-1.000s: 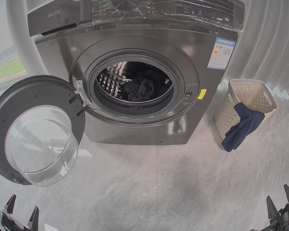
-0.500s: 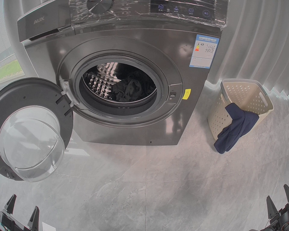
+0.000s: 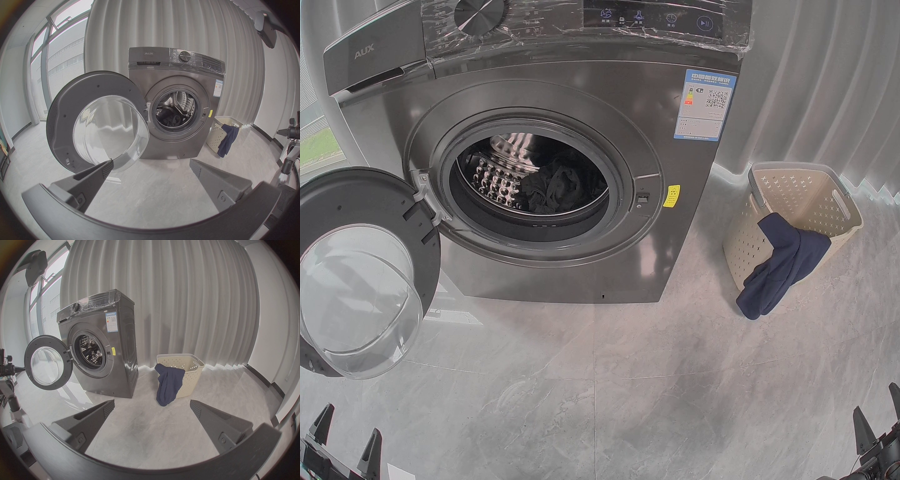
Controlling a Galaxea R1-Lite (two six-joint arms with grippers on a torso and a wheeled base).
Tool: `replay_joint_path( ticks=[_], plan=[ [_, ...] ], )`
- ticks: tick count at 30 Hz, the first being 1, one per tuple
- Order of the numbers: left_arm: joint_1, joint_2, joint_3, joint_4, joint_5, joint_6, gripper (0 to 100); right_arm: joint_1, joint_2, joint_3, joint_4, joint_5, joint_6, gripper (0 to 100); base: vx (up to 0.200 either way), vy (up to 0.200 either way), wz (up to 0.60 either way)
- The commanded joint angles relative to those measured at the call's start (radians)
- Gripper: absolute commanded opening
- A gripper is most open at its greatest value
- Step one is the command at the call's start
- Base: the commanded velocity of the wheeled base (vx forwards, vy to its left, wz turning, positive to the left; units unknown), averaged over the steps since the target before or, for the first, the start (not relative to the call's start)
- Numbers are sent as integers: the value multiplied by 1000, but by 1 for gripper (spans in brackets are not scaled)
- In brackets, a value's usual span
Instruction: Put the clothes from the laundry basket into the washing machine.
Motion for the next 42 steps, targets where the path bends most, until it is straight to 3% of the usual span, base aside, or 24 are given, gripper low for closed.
replay_joint_path(
  ticks=[1,9,16,28,37,42],
  plan=[
    [0,-13,18,0,-1,-2,100,0,-8,18,0,0,-2,100,0,0,0],
    [0,-12,18,1,-1,-2,100,0,-8,18,0,0,-2,100,0,0,0],
    [0,-12,18,1,-1,-5,100,-1,-8,18,0,0,0,100,0,0,-514],
    [-1,-12,18,3,1,-5,100,0,-8,18,0,2,0,100,0,-200,0],
    [0,-12,18,1,2,-15,100,0,-8,18,0,2,-2,100,0,0,0],
    [-1,-10,16,6,2,-11,100,0,-8,18,0,0,0,100,0,-200,0]
  ],
)
